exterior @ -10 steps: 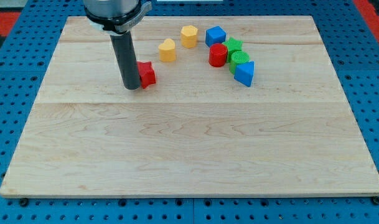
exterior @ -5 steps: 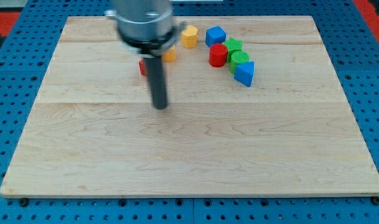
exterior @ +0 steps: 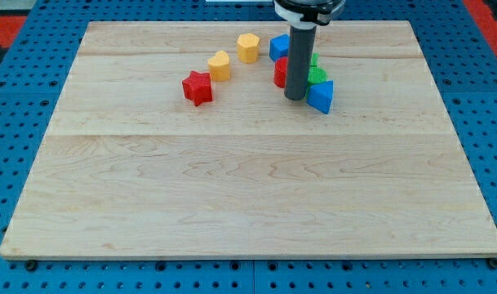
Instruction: Push the red circle to the right bottom of the yellow hexagon
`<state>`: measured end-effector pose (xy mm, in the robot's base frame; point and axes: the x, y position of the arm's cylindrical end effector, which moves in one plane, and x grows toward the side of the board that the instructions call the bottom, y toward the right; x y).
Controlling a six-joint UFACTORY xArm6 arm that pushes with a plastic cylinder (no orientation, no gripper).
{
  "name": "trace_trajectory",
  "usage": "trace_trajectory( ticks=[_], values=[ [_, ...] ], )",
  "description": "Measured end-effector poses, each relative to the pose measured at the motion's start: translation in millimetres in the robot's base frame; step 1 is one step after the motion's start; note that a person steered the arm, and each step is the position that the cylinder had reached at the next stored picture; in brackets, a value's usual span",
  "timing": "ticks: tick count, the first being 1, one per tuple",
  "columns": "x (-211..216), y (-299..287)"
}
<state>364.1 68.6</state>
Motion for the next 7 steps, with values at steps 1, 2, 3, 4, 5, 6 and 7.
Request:
trace_trajectory(
  ticks=[1,2,3,4,5,6,7],
  values=[
    [-8,0],
    [-18,0],
    [-30,-6],
    [-33,-26],
    [-35,-45],
    [-35,-51],
    [-30,-51]
  ],
)
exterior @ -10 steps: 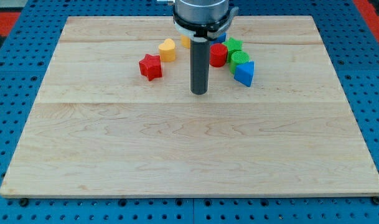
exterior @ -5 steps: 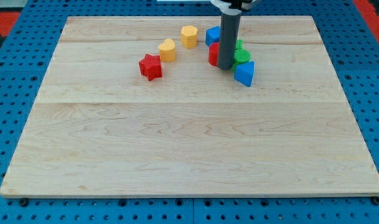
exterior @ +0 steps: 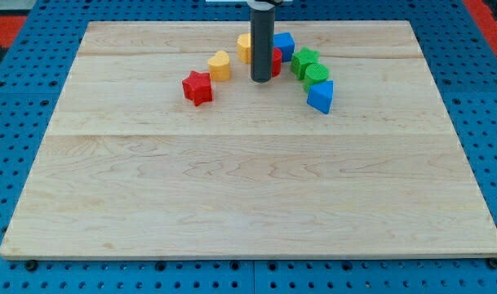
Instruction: Push the red circle to the right bottom of the yellow hexagon
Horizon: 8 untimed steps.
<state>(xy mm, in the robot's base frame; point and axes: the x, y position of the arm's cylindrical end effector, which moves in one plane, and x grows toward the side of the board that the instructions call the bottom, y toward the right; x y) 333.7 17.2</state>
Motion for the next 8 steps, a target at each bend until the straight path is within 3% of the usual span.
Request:
trace_trajectory(
  ticks=[4,8],
  values=[
    [-17,45],
    [-4,22]
  ],
)
